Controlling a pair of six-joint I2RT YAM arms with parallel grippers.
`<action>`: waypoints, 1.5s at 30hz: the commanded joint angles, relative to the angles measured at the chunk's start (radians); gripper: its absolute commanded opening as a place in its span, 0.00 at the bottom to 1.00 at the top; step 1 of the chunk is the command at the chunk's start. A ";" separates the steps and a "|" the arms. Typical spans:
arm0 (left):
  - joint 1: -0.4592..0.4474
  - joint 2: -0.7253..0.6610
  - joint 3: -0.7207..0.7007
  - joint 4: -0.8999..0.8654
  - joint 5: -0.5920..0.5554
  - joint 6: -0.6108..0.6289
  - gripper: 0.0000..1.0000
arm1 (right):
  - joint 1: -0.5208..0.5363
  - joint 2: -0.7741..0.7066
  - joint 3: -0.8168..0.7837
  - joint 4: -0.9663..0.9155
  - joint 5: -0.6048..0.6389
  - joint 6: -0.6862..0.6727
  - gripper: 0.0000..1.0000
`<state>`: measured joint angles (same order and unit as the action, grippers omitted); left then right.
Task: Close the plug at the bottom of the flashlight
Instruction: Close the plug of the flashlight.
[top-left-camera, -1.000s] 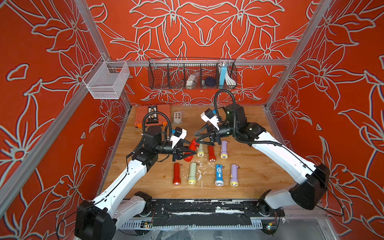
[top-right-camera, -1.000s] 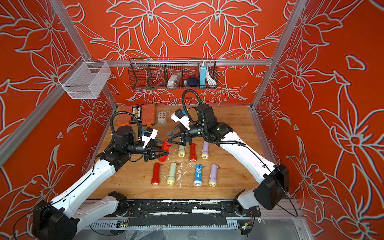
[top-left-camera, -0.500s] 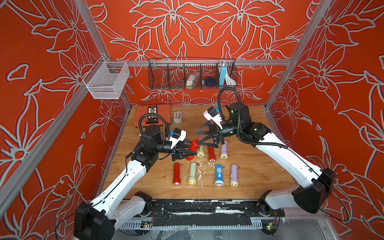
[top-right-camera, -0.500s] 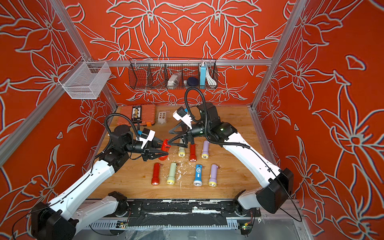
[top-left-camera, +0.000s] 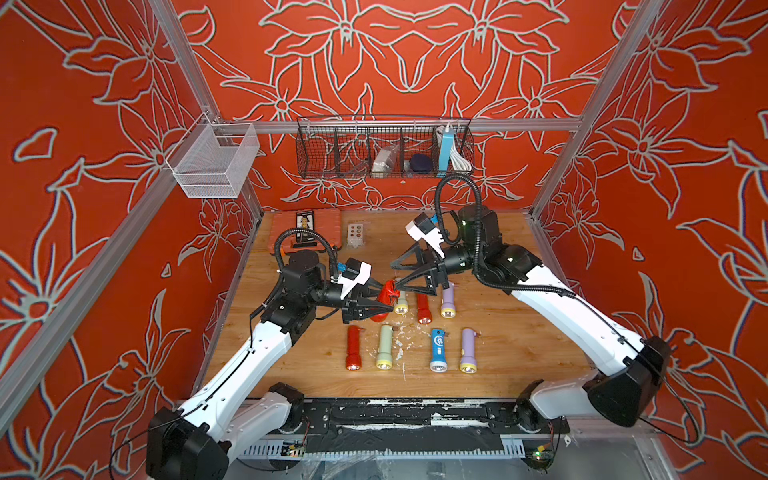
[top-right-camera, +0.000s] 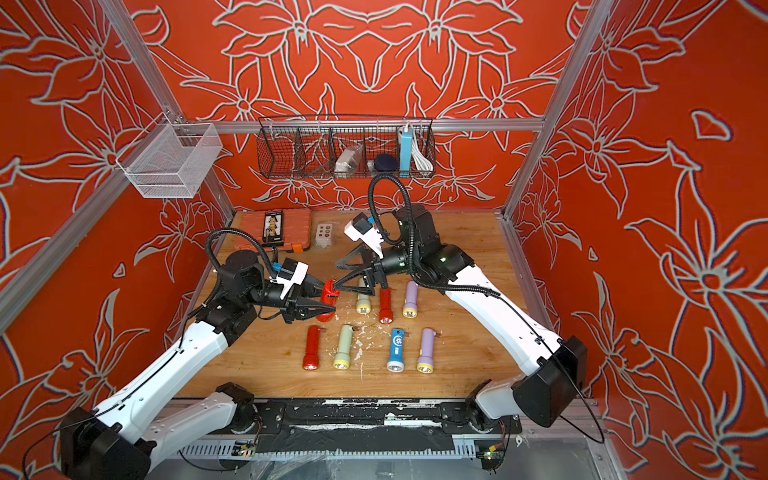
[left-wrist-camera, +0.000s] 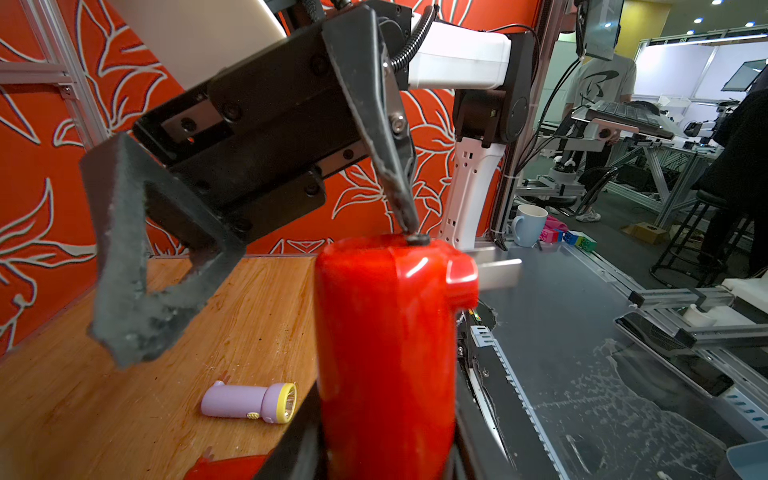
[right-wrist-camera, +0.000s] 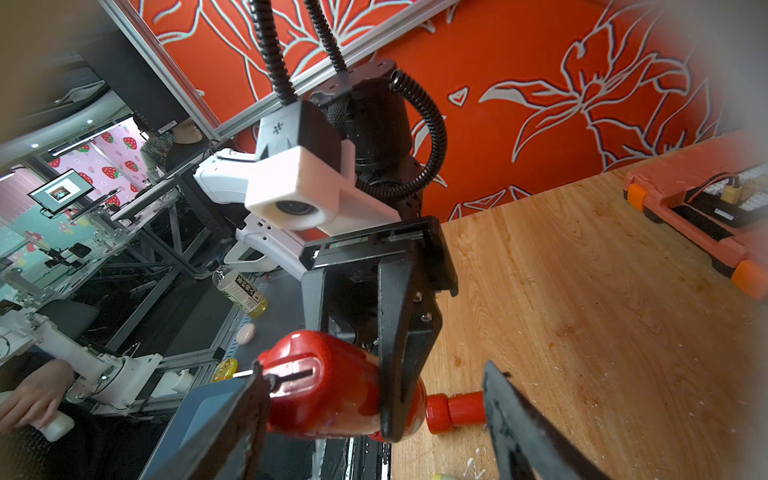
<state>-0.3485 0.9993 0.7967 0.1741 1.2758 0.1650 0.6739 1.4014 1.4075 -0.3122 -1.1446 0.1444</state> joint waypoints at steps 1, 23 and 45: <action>-0.015 -0.018 0.045 0.048 0.027 0.027 0.00 | 0.018 0.006 0.022 -0.013 0.056 -0.026 0.82; -0.017 0.052 0.026 0.052 0.003 0.010 0.00 | 0.028 -0.054 0.037 -0.153 0.168 -0.118 0.83; -0.017 0.049 0.010 0.058 -0.001 0.011 0.00 | 0.036 -0.075 0.032 -0.121 0.124 -0.086 0.80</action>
<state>-0.3618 1.0538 0.8028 0.1970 1.2659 0.1707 0.6998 1.3338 1.4498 -0.4557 -0.9966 0.0643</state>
